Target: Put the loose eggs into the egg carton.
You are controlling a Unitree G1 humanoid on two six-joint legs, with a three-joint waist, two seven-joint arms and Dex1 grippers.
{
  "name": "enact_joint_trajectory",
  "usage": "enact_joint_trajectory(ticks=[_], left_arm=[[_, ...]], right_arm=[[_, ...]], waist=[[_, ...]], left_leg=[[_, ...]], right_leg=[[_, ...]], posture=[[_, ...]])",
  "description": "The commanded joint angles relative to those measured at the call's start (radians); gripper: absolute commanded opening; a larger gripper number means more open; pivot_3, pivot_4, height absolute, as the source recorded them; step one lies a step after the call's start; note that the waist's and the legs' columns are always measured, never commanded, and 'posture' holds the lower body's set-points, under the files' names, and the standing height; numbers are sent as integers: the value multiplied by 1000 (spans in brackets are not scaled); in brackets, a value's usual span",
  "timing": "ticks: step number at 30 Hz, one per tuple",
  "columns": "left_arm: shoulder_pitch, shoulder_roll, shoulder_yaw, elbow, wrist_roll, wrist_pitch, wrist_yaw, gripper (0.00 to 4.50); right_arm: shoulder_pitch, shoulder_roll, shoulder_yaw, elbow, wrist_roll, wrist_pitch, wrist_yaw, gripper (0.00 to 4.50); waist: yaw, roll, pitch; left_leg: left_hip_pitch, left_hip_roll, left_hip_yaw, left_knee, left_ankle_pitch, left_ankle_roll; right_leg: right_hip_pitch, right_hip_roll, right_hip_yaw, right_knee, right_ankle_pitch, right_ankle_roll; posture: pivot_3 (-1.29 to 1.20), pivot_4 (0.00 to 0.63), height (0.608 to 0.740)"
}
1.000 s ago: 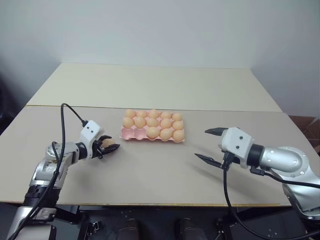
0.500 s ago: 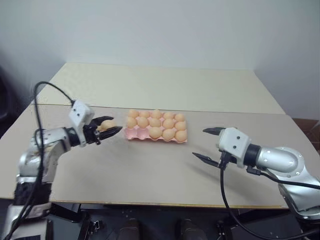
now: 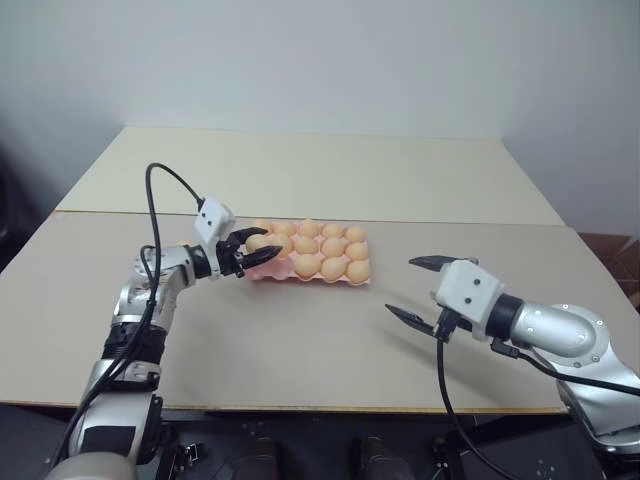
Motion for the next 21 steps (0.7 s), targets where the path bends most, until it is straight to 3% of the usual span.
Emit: enact_joint_trajectory(ticks=[1,3,11,17,21], left_arm=[[-37,-21,10,17,-7,-50,-20,4029],[-43,-34,16,43,-8,-66,-25,4433],[-27,36,52,23,7,-81,-12,4433],[153,186,113,-233,-26,34,-1,4433],[311,264,249,-471,-59,214,141,4433]], right_arm=[[2,-2,-37,-38,-7,10,-22,4500],[0,1,-33,-38,-7,14,-28,4500],[1,-7,-32,-26,-11,3,-28,4500],[-6,-10,-36,-18,-6,-5,-14,4500],[-8,-25,-42,-18,8,-9,16,4500]], waist=[[0,0,0],[0,0,0],[-3,0,0],[-13,0,0],[-12,0,0]], left_leg=[[0,0,0,0,0,0],[0,0,0,0,0,0],[0,0,0,0,0,0],[0,1,0,0,0,0],[0,1,0,0,0,0]], right_leg=[[0,0,0,0,0,0],[0,0,0,0,0,0],[0,0,0,0,0,0],[-1,0,0,0,0,0],[-1,0,0,0,-1,-1]], posture=[[0,150,740],[0,150,740],[0,150,740],[0,150,740],[0,150,740]])
